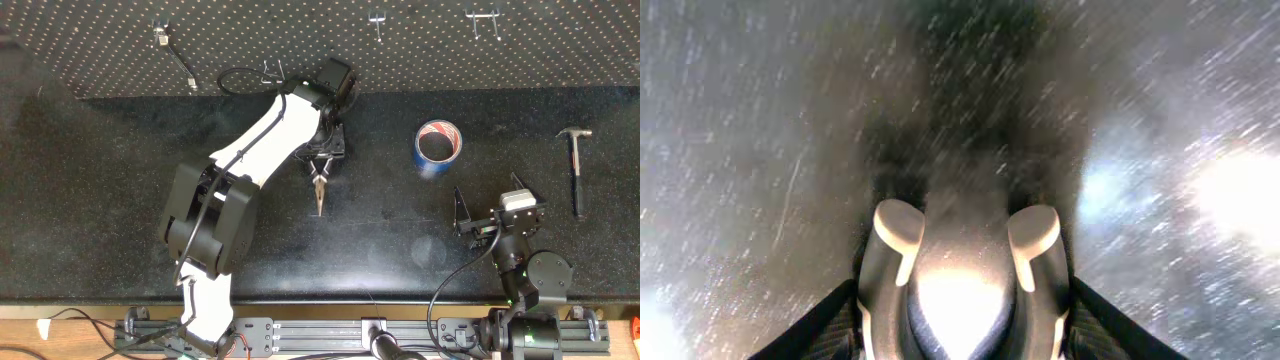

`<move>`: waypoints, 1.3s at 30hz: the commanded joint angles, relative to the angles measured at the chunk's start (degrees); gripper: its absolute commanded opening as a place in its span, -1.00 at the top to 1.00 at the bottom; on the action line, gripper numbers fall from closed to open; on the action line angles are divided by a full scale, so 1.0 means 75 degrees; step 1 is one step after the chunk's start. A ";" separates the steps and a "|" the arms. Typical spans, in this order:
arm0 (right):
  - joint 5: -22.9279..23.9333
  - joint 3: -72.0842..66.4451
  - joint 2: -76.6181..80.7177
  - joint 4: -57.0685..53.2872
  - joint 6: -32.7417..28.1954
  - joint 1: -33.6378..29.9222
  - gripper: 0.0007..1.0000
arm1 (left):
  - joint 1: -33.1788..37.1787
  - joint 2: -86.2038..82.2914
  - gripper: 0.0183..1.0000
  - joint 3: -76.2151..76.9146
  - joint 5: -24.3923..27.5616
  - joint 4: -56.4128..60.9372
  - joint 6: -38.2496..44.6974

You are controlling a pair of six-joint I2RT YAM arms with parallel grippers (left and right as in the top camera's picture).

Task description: Place Tools Onto Pegboard

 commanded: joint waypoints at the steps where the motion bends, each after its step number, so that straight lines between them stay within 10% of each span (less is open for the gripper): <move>1: -0.0070 -0.0038 -0.0061 0.0003 0.0114 0.0017 -0.96 | -0.0082 -0.1177 0.98 0.0082 -0.0248 -0.0889 0.0627; 8: -0.0070 -0.0038 -0.0061 0.0003 0.0114 0.0017 -0.96 | 0.0195 -0.6213 0.99 -0.2025 -0.1594 -0.1040 0.0498; 19: -0.0070 -0.0038 -0.0061 0.0003 0.0114 0.0017 -0.96 | 0.1055 -0.5523 0.98 -0.4651 -0.2413 0.9431 0.2763; 39: -0.0070 -0.0038 -0.0061 0.0003 0.0114 0.0017 -0.96 | 0.1533 -0.4173 0.82 -0.4651 -0.1349 0.8536 0.2763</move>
